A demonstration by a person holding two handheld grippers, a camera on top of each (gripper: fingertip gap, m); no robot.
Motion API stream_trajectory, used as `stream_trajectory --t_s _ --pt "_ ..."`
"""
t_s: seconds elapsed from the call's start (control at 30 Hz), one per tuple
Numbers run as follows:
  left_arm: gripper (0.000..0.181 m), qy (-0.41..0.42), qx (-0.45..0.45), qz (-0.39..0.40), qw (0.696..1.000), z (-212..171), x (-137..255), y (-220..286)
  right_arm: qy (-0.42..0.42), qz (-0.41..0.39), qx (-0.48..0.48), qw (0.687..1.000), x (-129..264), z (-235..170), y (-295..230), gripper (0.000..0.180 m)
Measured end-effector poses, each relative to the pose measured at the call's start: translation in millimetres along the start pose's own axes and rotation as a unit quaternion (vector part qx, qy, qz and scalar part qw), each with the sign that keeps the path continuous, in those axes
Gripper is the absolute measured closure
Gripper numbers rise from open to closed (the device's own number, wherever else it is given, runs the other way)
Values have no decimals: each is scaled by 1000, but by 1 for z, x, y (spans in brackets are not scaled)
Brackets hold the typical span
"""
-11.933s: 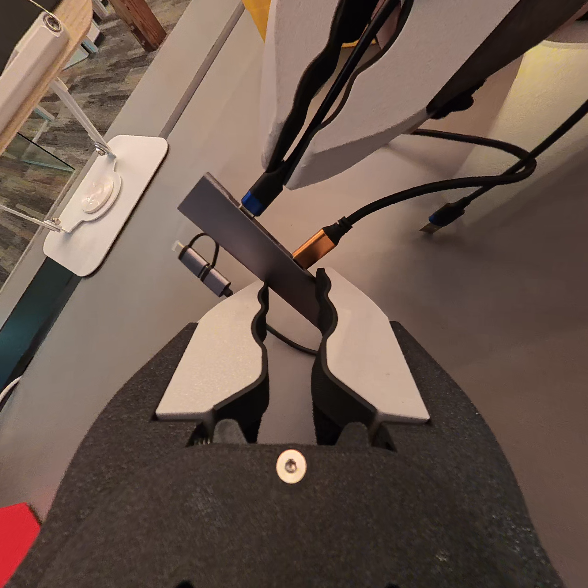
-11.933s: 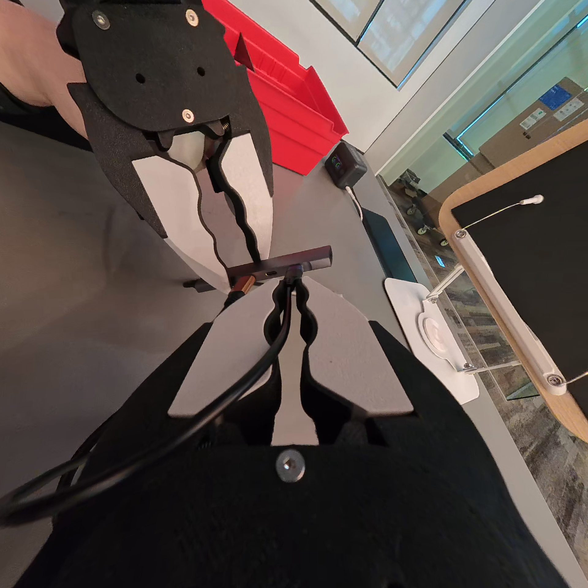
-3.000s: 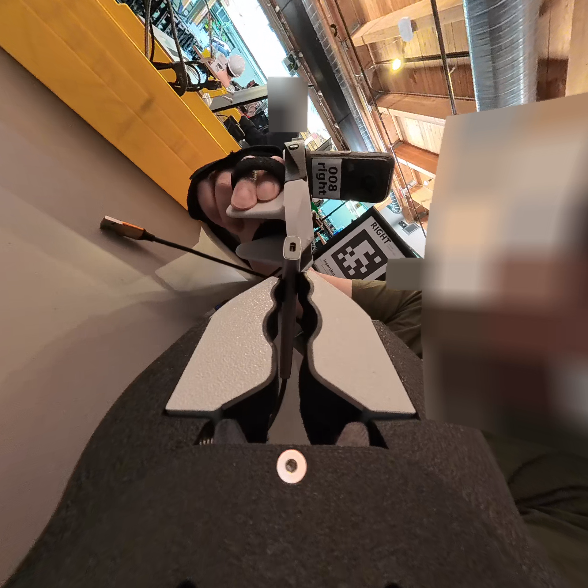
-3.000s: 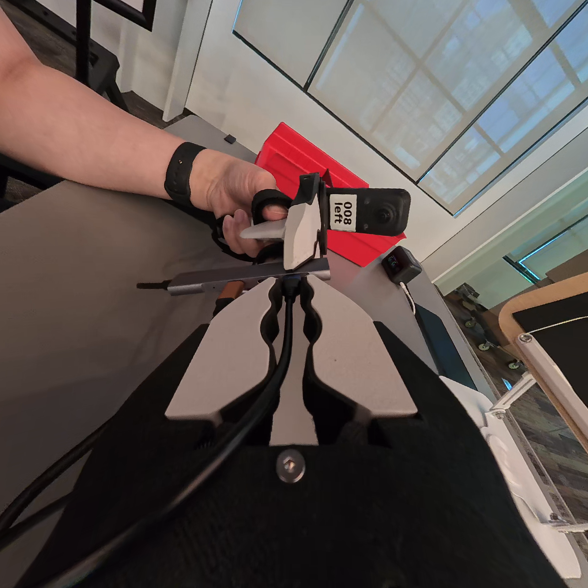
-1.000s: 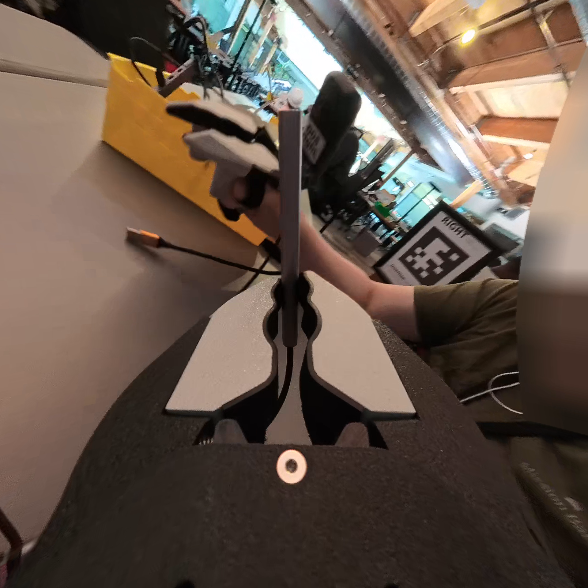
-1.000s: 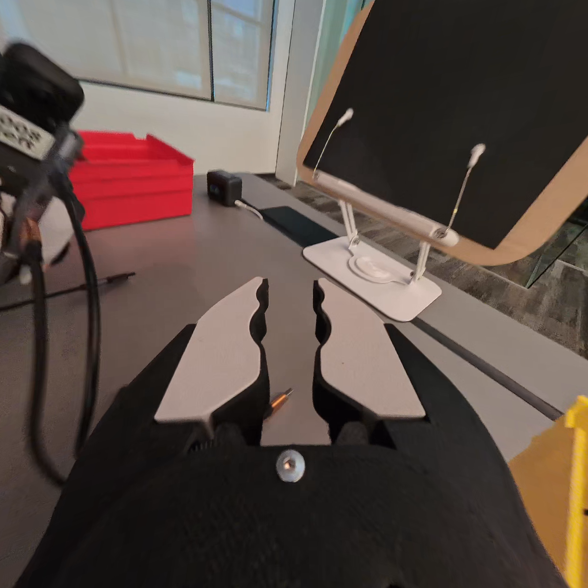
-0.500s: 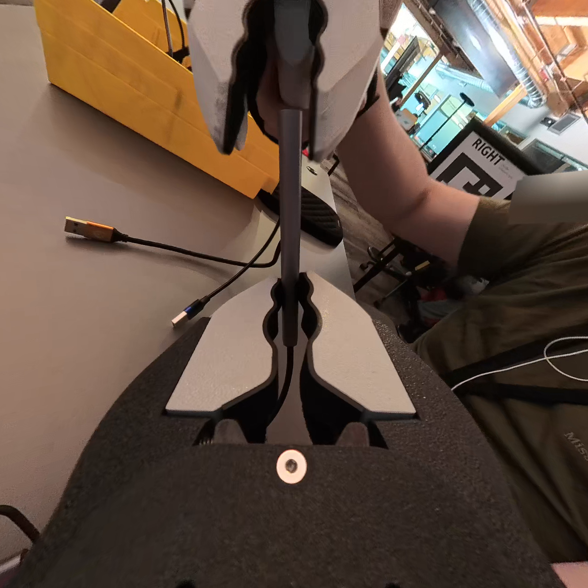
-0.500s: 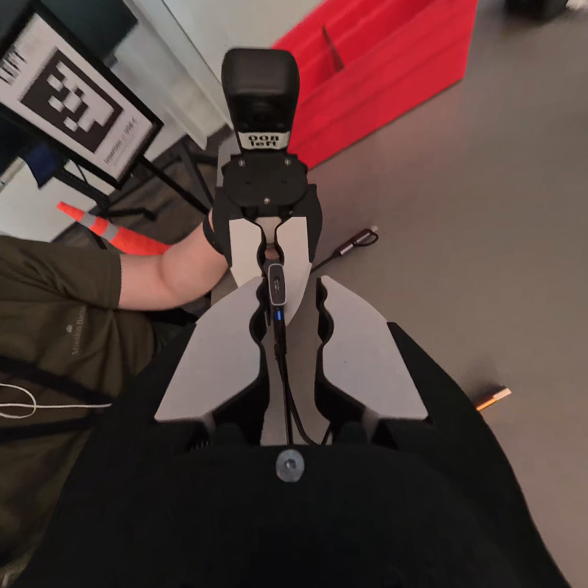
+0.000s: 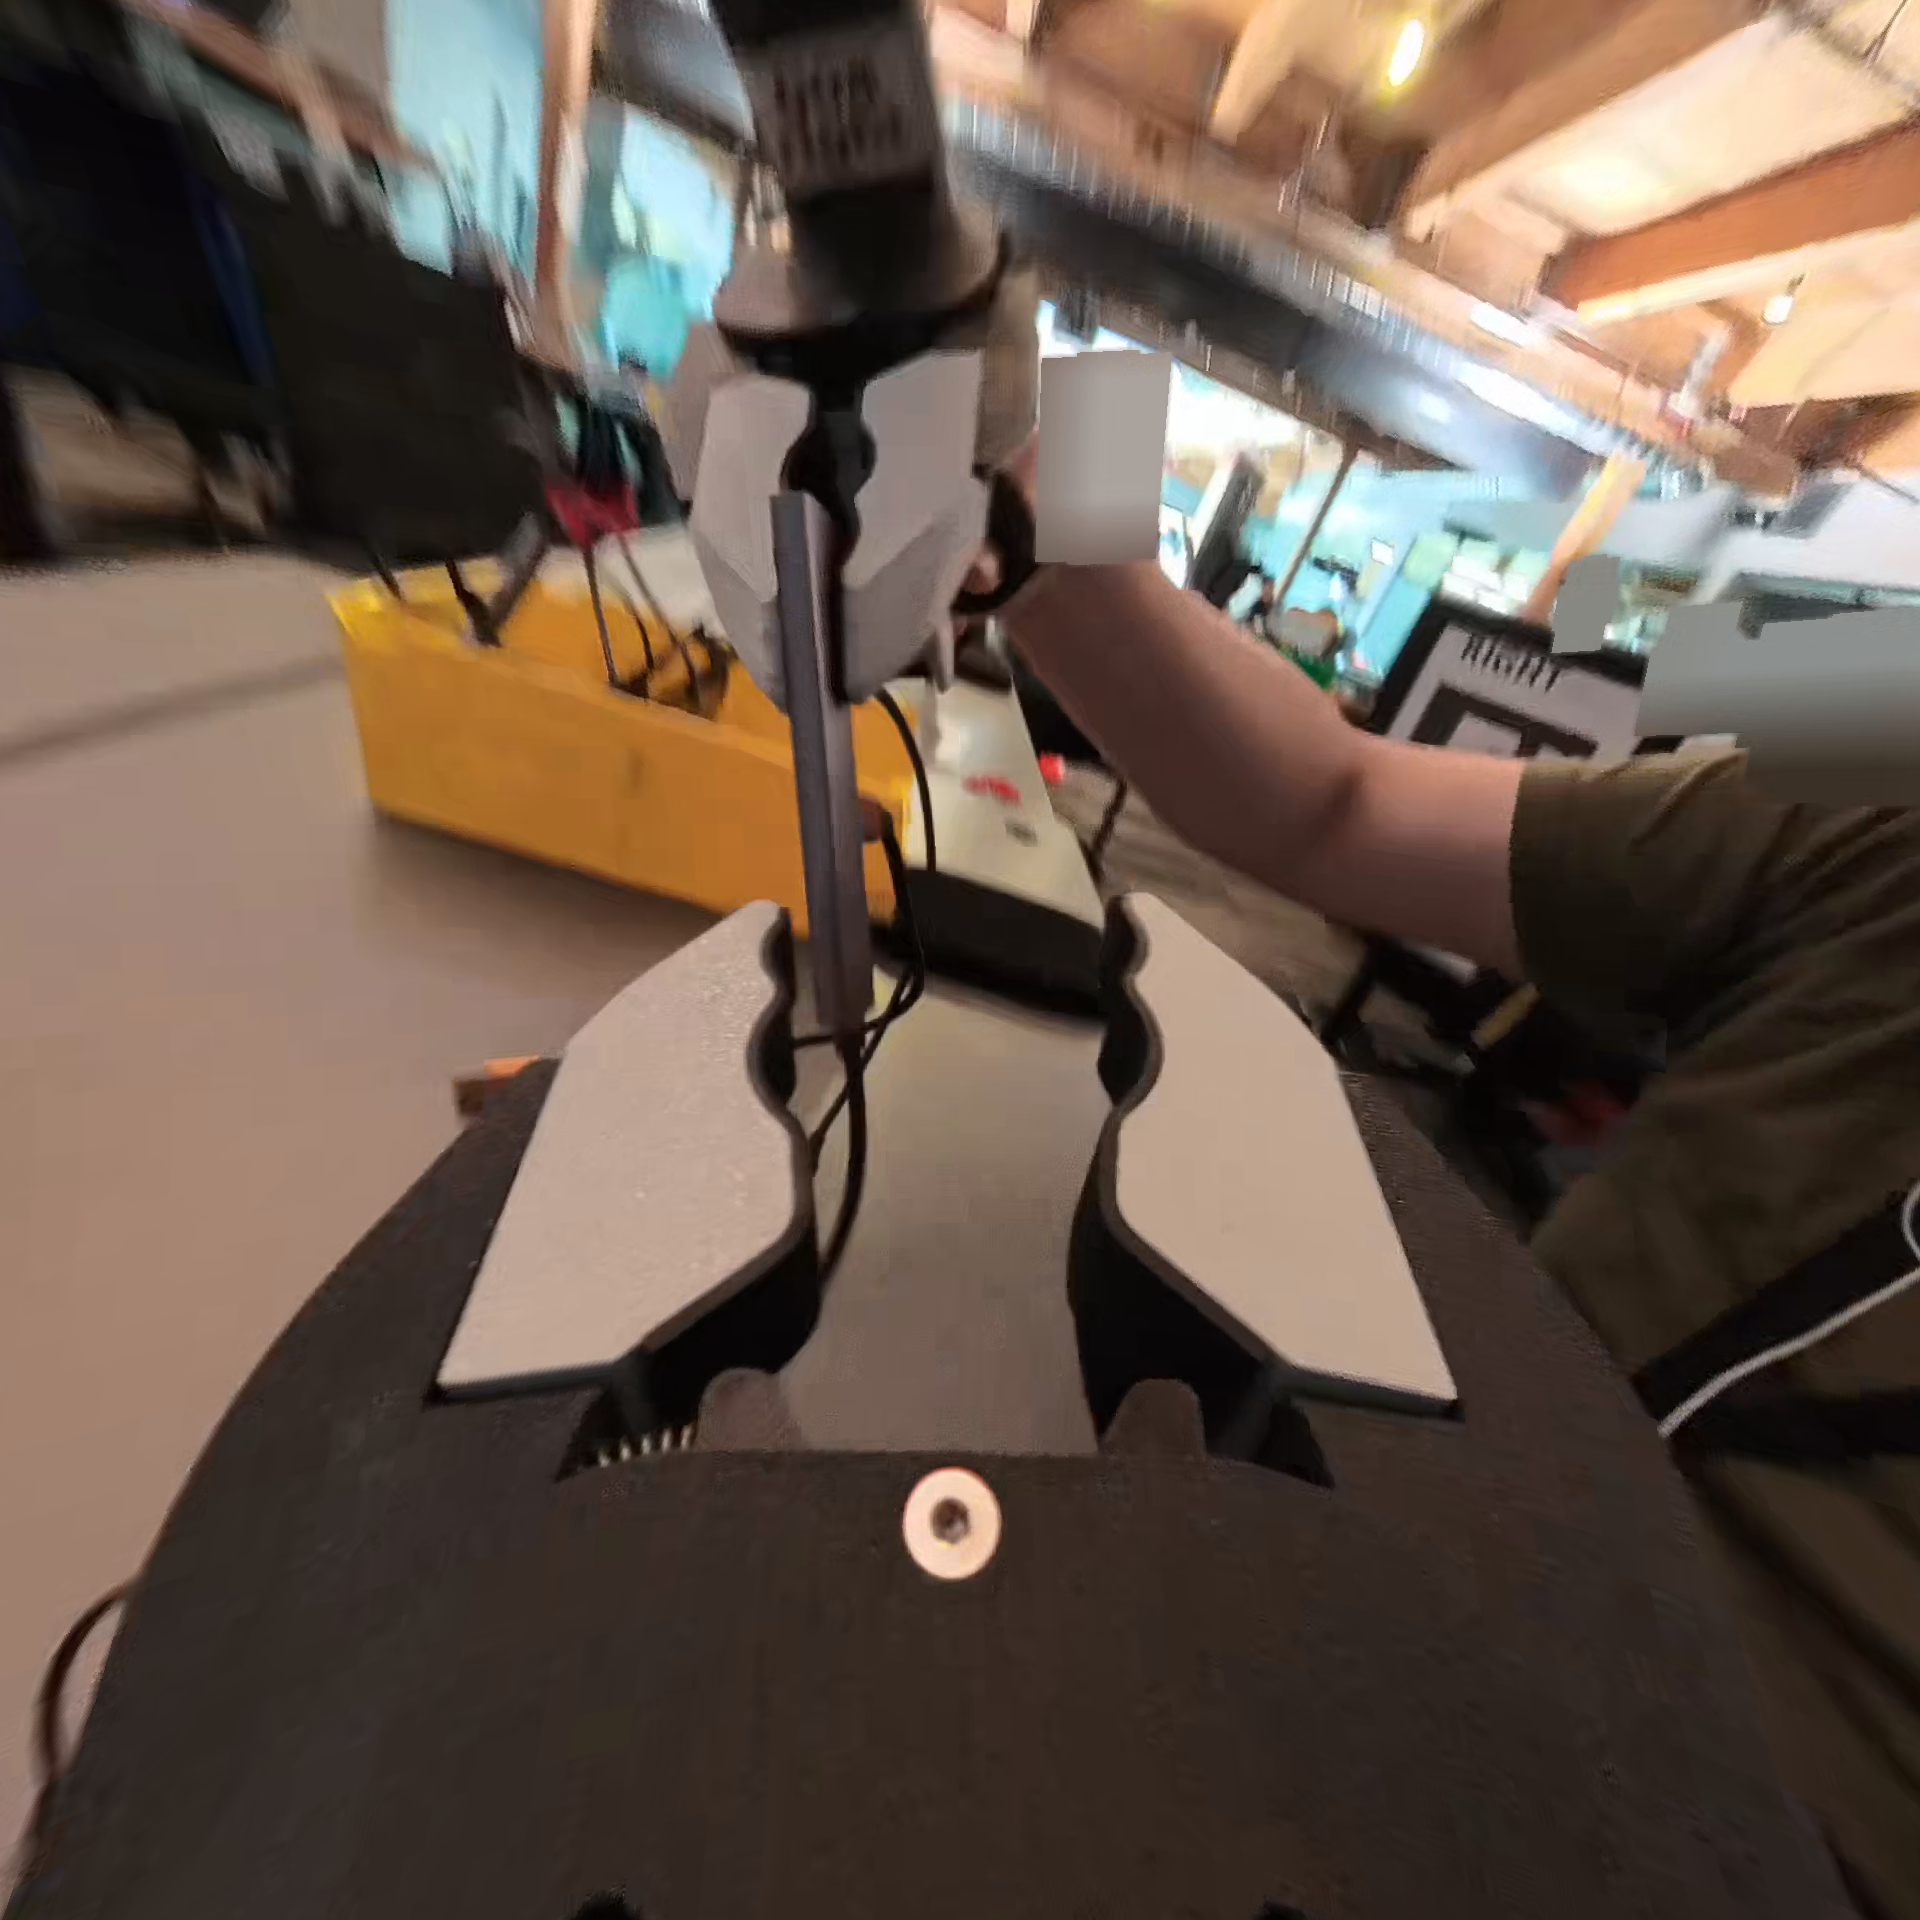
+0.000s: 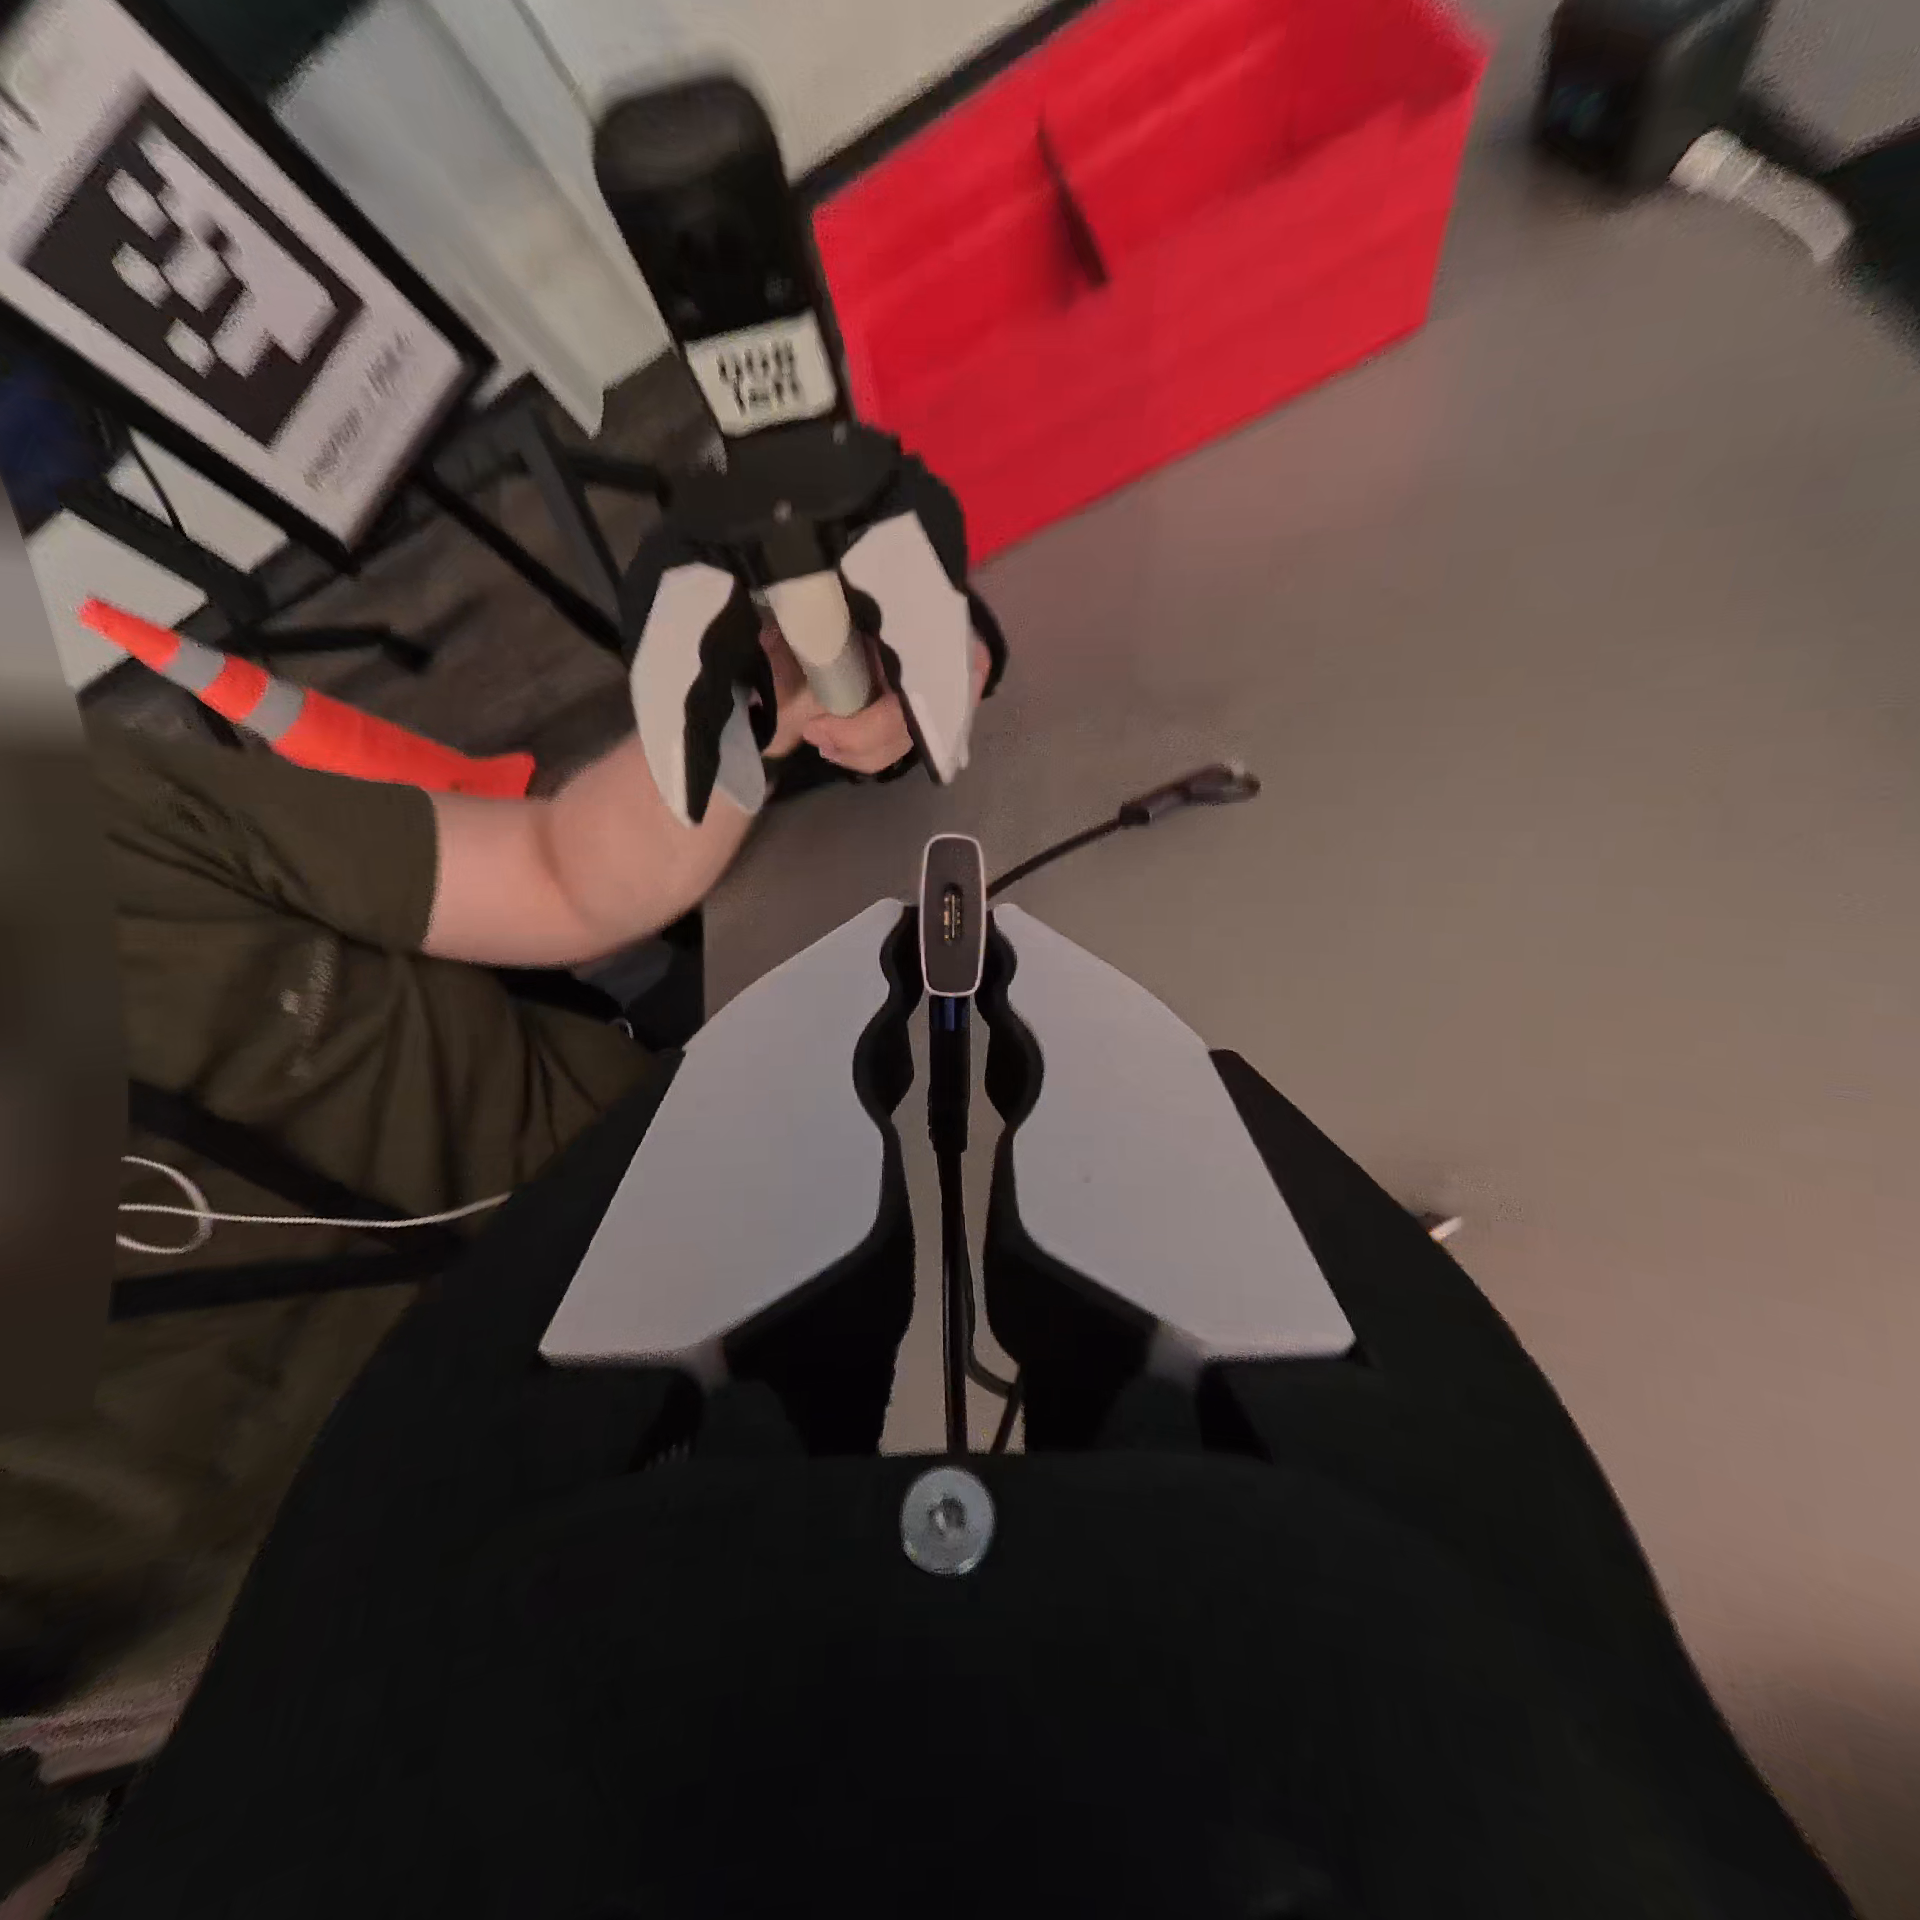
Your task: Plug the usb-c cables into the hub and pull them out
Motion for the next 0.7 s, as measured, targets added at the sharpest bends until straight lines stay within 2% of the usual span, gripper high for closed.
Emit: stream_trajectory --t_s 0.13,0.27,0.37,0.5,0.7 --pt "118 81 -28 13 996 17 23 10 78 -24 27 996 100 39 -29 169" --pt "125 89 4 2 996 14 22 2 82 -77 107 988 196 57 -51 169" --pt "126 69 16 -2 997 9 16 -1 106 -101 151 978 247 55 -55 169" --pt "128 45 15 5 999 4 10 -5 106 -139 188 967 284 48 -44 169" --pt "129 12 26 15 999 -4 6 -11 120 -114 201 966 307 16 -6 169"
Point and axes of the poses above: each gripper's, where its closed fingertips meet, x back along the fingers, z out of its top, y = z × x across the jaws, the point moved 9 cm from there along x, back along the fingers, and after that the axes turned 3 degrees about z, right-handed, at the moved point
